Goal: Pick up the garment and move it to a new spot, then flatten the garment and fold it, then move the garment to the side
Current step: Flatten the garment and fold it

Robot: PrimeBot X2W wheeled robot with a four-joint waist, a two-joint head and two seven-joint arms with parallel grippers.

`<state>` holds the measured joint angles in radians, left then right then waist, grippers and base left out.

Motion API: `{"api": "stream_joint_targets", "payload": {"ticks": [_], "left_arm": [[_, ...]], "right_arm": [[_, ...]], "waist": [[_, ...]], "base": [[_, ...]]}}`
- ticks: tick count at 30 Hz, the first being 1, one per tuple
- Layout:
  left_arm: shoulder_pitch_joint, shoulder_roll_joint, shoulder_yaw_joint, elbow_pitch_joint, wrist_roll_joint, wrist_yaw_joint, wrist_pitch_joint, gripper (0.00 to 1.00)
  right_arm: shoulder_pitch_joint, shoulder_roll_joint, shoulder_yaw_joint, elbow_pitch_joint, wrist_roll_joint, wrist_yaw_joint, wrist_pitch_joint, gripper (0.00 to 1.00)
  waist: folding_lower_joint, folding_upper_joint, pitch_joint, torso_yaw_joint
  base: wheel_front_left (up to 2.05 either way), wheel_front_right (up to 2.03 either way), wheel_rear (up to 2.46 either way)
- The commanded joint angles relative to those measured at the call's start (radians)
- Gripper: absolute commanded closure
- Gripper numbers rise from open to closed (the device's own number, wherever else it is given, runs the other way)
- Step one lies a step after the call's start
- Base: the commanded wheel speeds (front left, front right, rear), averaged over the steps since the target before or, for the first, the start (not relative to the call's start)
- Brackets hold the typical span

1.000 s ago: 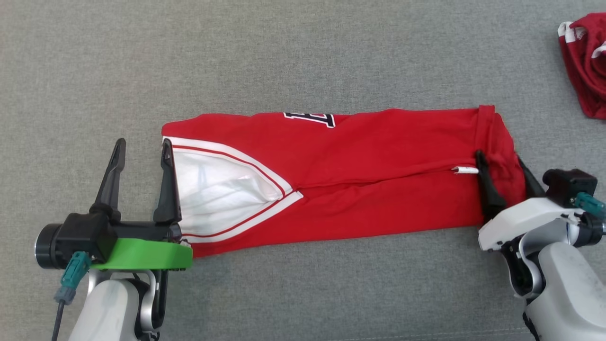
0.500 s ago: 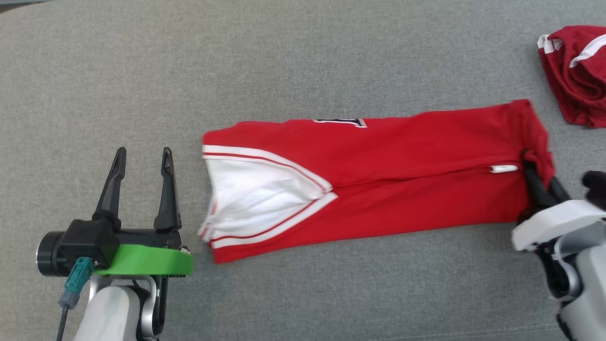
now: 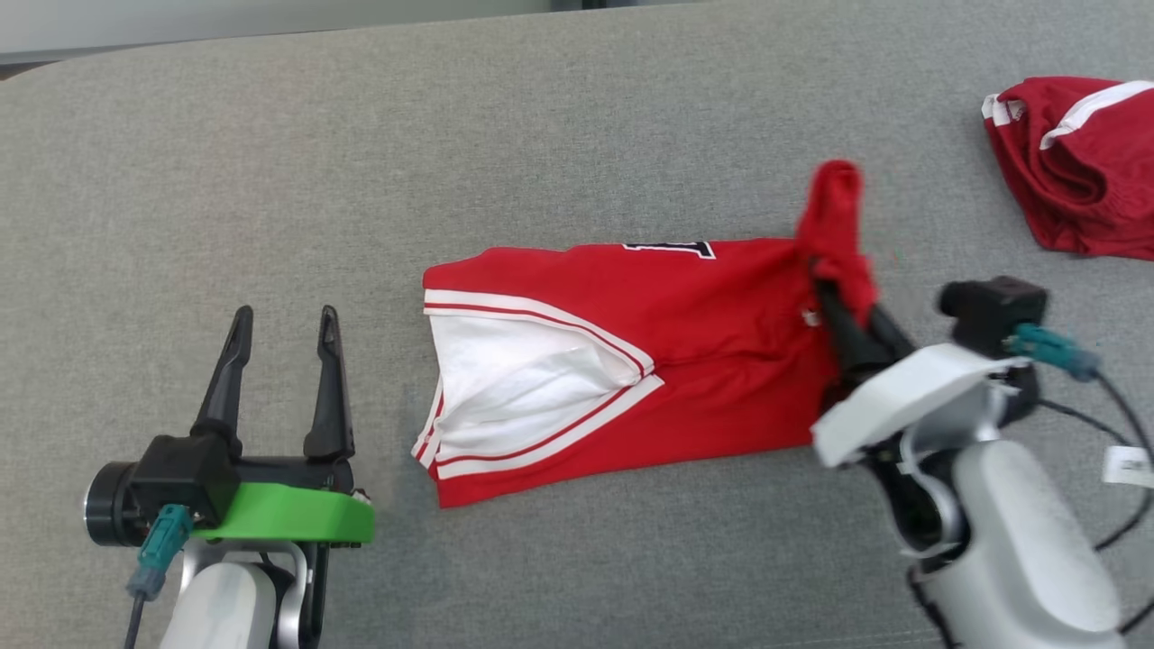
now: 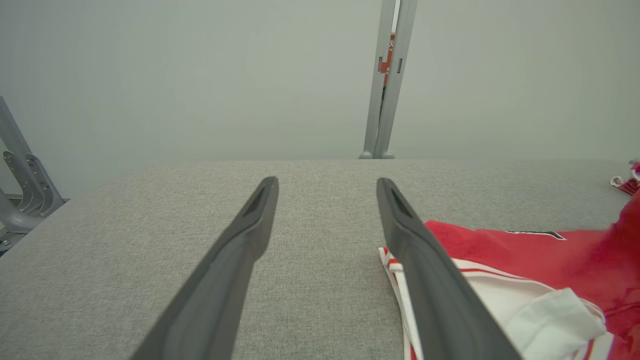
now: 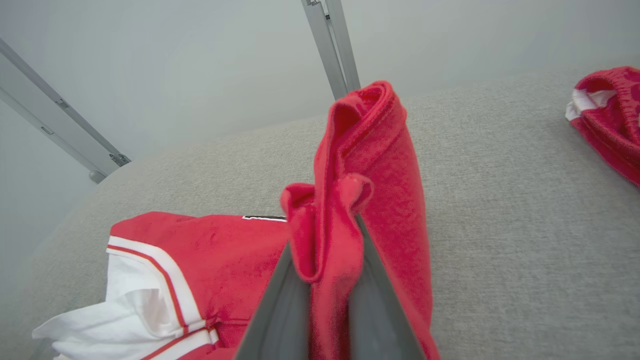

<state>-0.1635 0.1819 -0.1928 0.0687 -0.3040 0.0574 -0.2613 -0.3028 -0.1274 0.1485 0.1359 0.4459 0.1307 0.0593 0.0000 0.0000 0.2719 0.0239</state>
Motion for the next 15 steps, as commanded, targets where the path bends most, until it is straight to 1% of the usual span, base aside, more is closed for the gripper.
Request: {"api": "stream_joint_targets", "payload": {"ticks": [1, 6, 9, 15], "left_arm": [[0.000, 0.001, -0.002, 0.005, 0.008, -0.004, -0.004, 0.00], [-0.024, -0.012, -0.025, 0.023, 0.012, -0.006, -0.003, 0.00], [-0.036, -0.024, -0.039, 0.034, 0.012, -0.012, -0.003, 0.00], [-0.060, -0.041, -0.056, 0.057, 0.016, -0.024, -0.004, 0.00]], "right_arm": [[-0.018, 0.017, 0.034, -0.002, 0.021, 0.000, 0.005, 1.00], [-0.057, 0.067, 0.168, 0.046, 0.103, 0.000, -0.024, 1.00], [-0.090, 0.075, 0.251, 0.094, 0.152, 0.000, -0.050, 1.00], [-0.166, 0.075, 0.446, 0.198, 0.265, 0.000, -0.117, 1.00]], "waist": [[0.0000, 0.0000, -0.004, 0.011], [0.0000, 0.0000, 0.000, 0.058], [0.0000, 0.0000, 0.009, 0.088], [0.0000, 0.0000, 0.035, 0.139]], "base": [[0.00, 0.00, 0.00], [0.00, 0.00, 0.00], [0.00, 0.00, 0.00], [0.00, 0.00, 0.00]]}}
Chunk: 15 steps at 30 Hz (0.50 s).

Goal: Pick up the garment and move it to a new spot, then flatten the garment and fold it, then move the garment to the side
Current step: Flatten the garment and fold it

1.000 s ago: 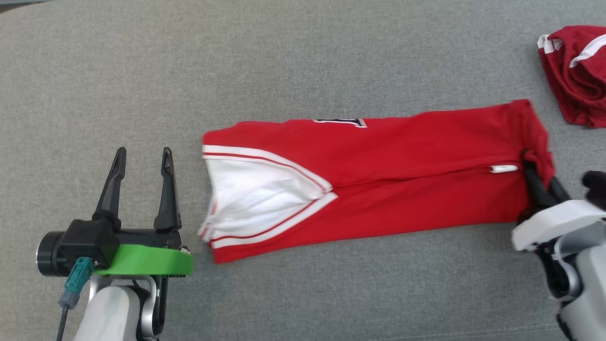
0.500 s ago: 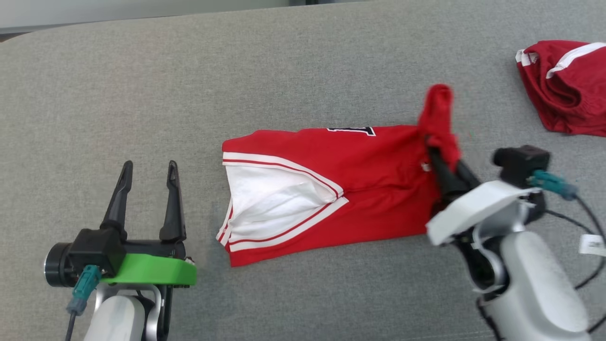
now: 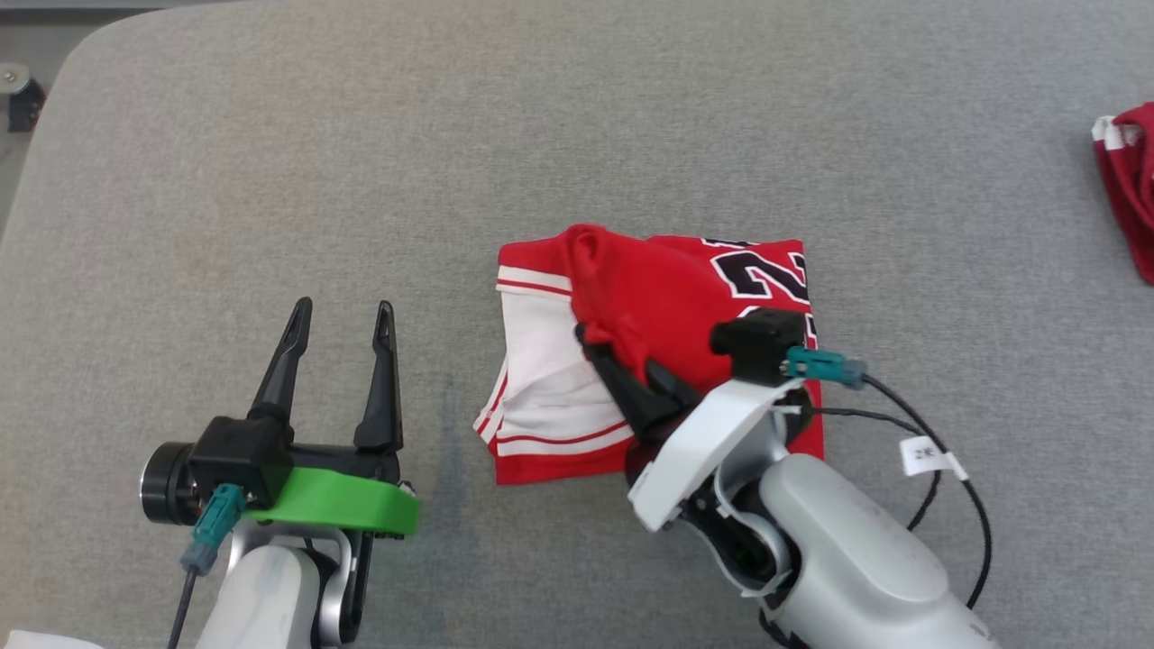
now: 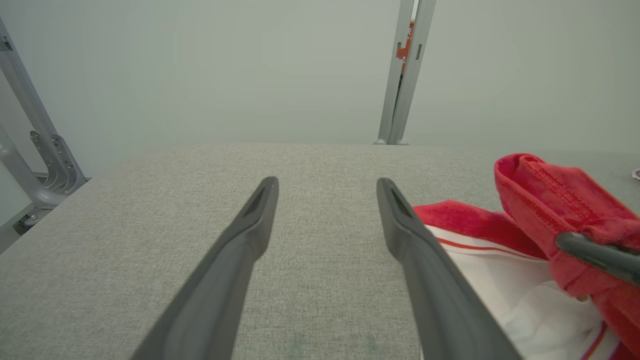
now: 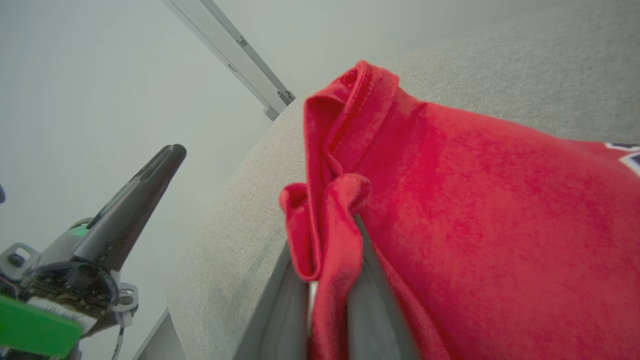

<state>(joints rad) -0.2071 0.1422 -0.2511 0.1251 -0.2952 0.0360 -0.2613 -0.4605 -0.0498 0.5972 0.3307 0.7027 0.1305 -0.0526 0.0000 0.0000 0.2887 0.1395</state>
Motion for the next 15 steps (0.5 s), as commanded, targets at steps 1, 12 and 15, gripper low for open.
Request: {"api": "stream_joint_targets", "payload": {"ticks": [1, 12, 15], "left_arm": [[-0.022, -0.006, 0.000, 0.002, 0.008, -0.005, -0.004, 0.00], [-0.037, -0.033, 0.011, 0.004, 0.027, -0.017, -0.005, 0.00], [-0.035, -0.035, 0.015, -0.002, 0.034, -0.021, -0.005, 0.00]], "right_arm": [[-0.024, -0.002, 0.030, 0.020, 0.021, 0.000, -0.019, 1.00], [-0.170, -0.003, 0.201, 0.173, 0.088, 0.000, -0.180, 0.00], [-0.183, -0.003, 0.187, 0.155, 0.052, 0.000, -0.207, 0.00]], "waist": [[0.0000, 0.0000, 0.023, 0.031], [0.0000, 0.0000, 0.044, 0.048], [0.0000, 0.0000, 0.042, 0.036]], "base": [[0.00, 0.00, 0.00], [0.00, 0.00, 0.00], [0.00, 0.00, 0.00]]}}
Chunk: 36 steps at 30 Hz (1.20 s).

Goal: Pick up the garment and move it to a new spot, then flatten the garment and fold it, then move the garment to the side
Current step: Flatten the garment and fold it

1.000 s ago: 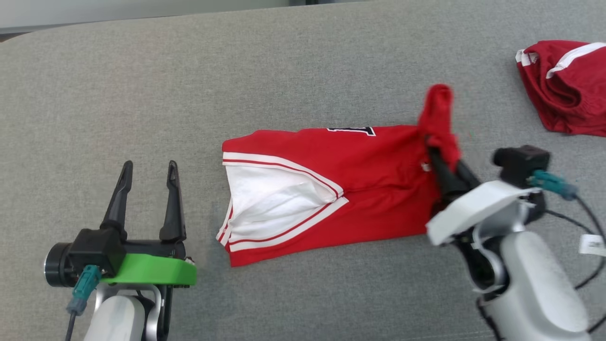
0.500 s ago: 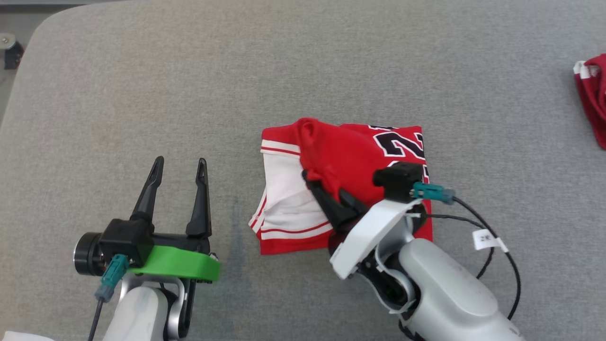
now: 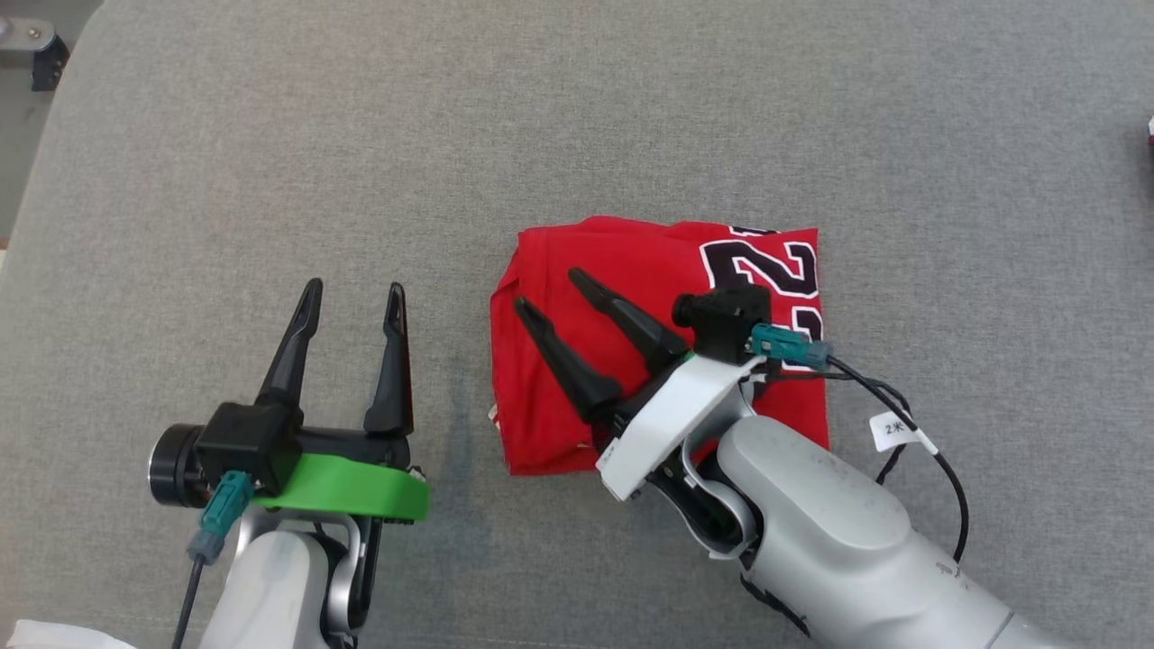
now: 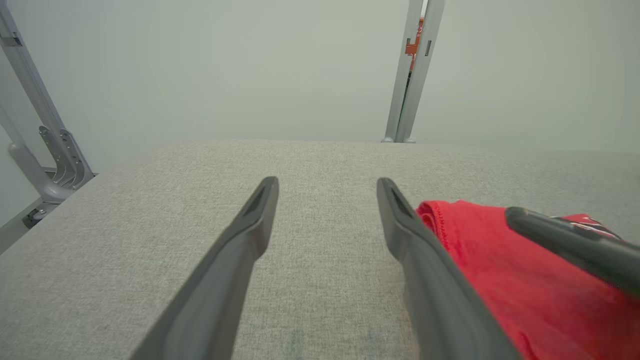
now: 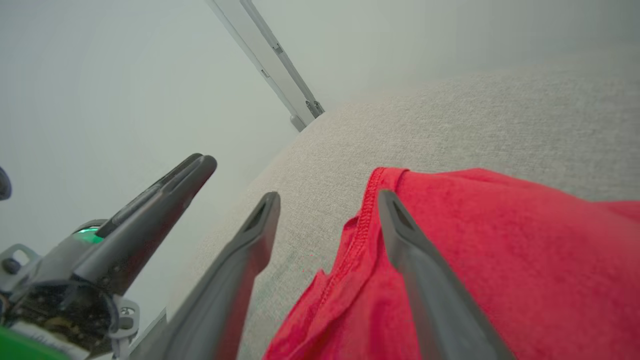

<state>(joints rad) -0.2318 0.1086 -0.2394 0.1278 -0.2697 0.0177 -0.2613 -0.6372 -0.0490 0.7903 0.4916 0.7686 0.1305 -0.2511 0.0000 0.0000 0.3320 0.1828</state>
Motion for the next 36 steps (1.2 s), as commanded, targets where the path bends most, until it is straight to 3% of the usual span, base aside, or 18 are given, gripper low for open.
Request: {"api": "stream_joint_targets", "payload": {"ticks": [1, 5, 9, 14, 19, 24, 36], "left_arm": [[-0.007, 0.000, 0.008, -0.007, 0.010, -0.003, -0.005, 0.00], [0.009, 0.011, 0.030, -0.013, 0.014, 0.004, -0.005, 0.00], [0.026, 0.023, 0.046, -0.014, 0.019, 0.007, -0.004, 0.00], [0.050, 0.039, 0.062, -0.014, 0.017, 0.011, -0.004, 0.00], [0.080, 0.057, 0.082, -0.018, 0.006, 0.020, -0.003, 0.00], [0.116, 0.067, 0.084, -0.023, 0.000, 0.028, 0.009, 0.00], [0.217, 0.067, 0.065, -0.020, -0.016, 0.036, 0.039, 0.00]], "right_arm": [[-0.009, -0.003, -0.024, -0.018, -0.034, 0.000, -0.011, 0.00], [0.025, -0.008, -0.177, -0.110, -0.170, 0.000, -0.014, 0.00], [0.101, -0.052, -0.357, -0.216, -0.273, 0.000, -0.014, 0.00], [0.245, -0.112, -0.561, -0.310, -0.356, 0.000, -0.014, 0.00], [0.378, -0.121, -0.704, -0.386, -0.422, 0.000, 0.010, 0.00], [0.479, -0.111, -0.766, -0.451, -0.472, 0.000, 0.055, 0.00], [0.642, -0.103, -0.787, -0.546, -0.510, 0.000, 0.140, 0.00]], "waist": [[0.0000, 0.0000, -0.002, -0.014], [0.0000, 0.0000, -0.006, -0.049], [0.0000, 0.0000, -0.018, -0.085], [0.0000, 0.0000, -0.047, -0.117], [0.0000, 0.0000, -0.074, -0.154], [0.0000, 0.0000, -0.113, -0.179], [0.0000, 0.0000, -0.236, -0.185]], "base": [[0.00, 0.00, 0.00], [0.00, 0.00, 0.00], [0.00, 0.00, 0.00], [0.00, 0.00, 0.00], [0.00, 0.00, 0.00], [0.00, 0.00, 0.00], [0.00, 0.00, 0.00]]}}
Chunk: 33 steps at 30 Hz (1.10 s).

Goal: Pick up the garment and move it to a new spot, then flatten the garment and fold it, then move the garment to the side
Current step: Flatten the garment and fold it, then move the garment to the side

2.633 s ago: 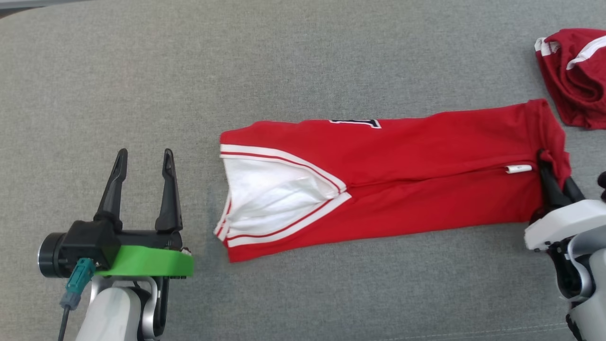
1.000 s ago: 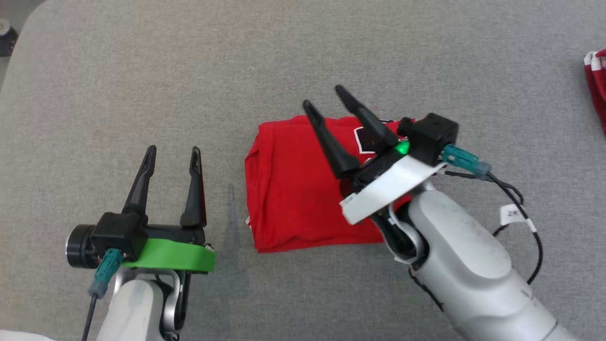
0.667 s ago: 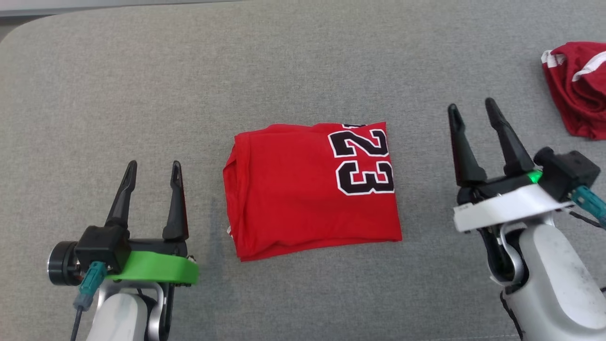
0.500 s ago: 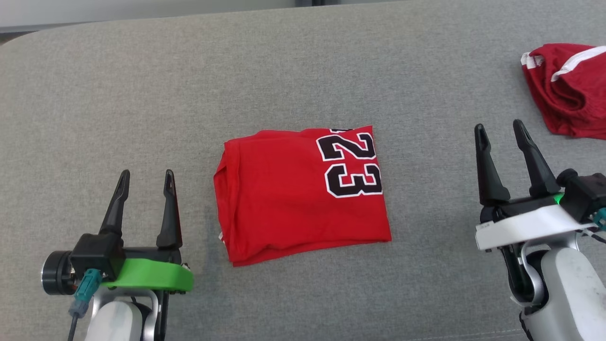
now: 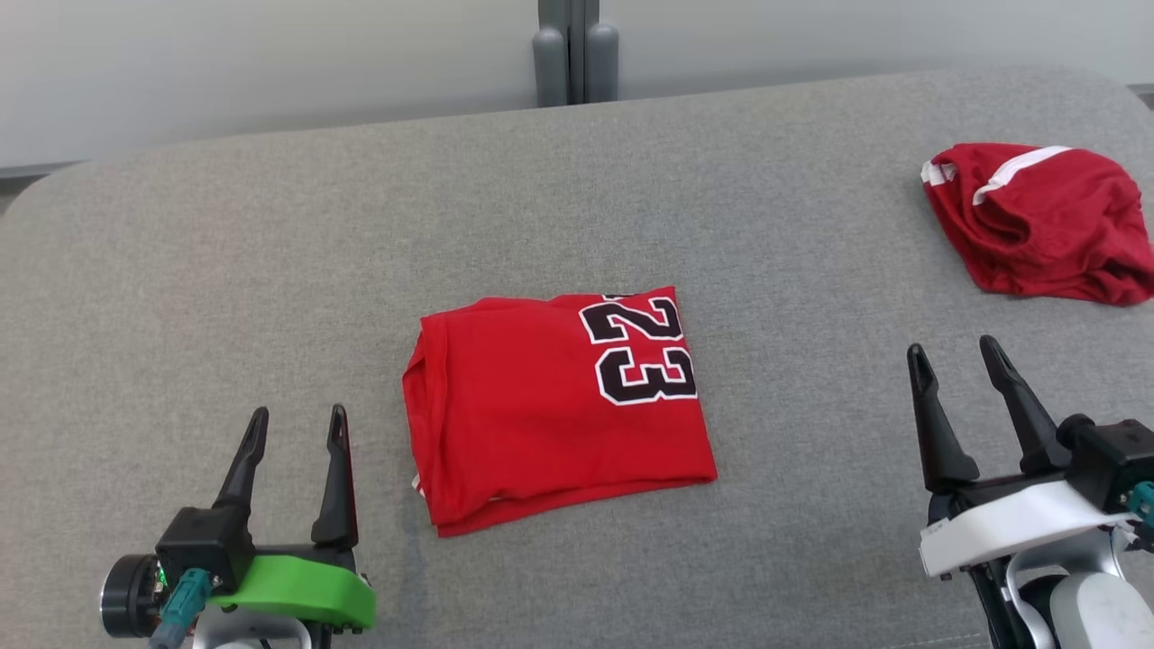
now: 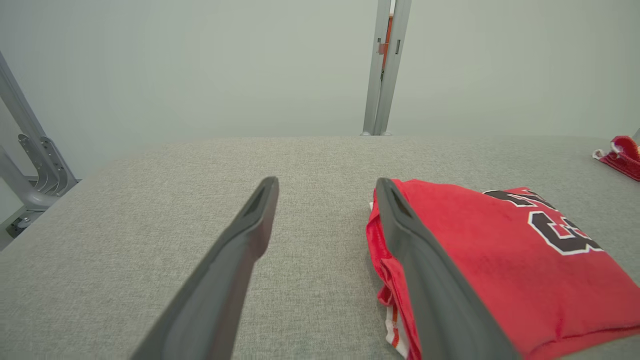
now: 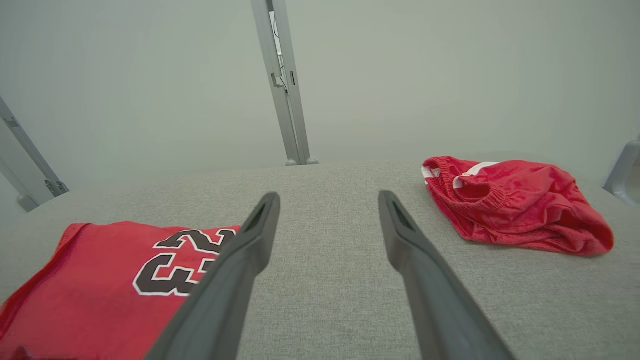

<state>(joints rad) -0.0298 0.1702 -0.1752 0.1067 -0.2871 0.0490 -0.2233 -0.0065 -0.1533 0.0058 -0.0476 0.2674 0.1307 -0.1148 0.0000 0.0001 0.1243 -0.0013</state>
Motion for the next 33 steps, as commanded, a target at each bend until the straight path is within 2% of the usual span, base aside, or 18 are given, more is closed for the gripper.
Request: {"api": "stream_joint_targets", "payload": {"ticks": [1, 15, 33], "left_arm": [[0.020, 0.007, 0.001, 0.002, -0.001, 0.005, 0.001, 0.00], [0.057, 0.027, 0.010, 0.008, -0.013, 0.025, 0.013, 0.00], [0.046, 0.037, 0.009, 0.013, -0.026, 0.035, 0.003, 0.00]], "right_arm": [[0.018, 0.004, -0.003, -0.013, -0.009, 0.000, 0.009, 0.00], [0.087, 0.025, -0.017, -0.065, -0.025, 0.000, 0.050, 0.00], [0.086, 0.025, -0.029, -0.080, -0.036, 0.000, 0.065, 0.00]], "waist": [[0.0000, -0.0001, -0.034, -0.001], [0.0000, -0.0001, -0.066, 0.004], [0.0000, -0.0001, -0.062, 0.005]], "base": [[0.00, 0.00, 0.00], [0.00, 0.00, 0.00], [0.00, 0.00, 0.00]]}}
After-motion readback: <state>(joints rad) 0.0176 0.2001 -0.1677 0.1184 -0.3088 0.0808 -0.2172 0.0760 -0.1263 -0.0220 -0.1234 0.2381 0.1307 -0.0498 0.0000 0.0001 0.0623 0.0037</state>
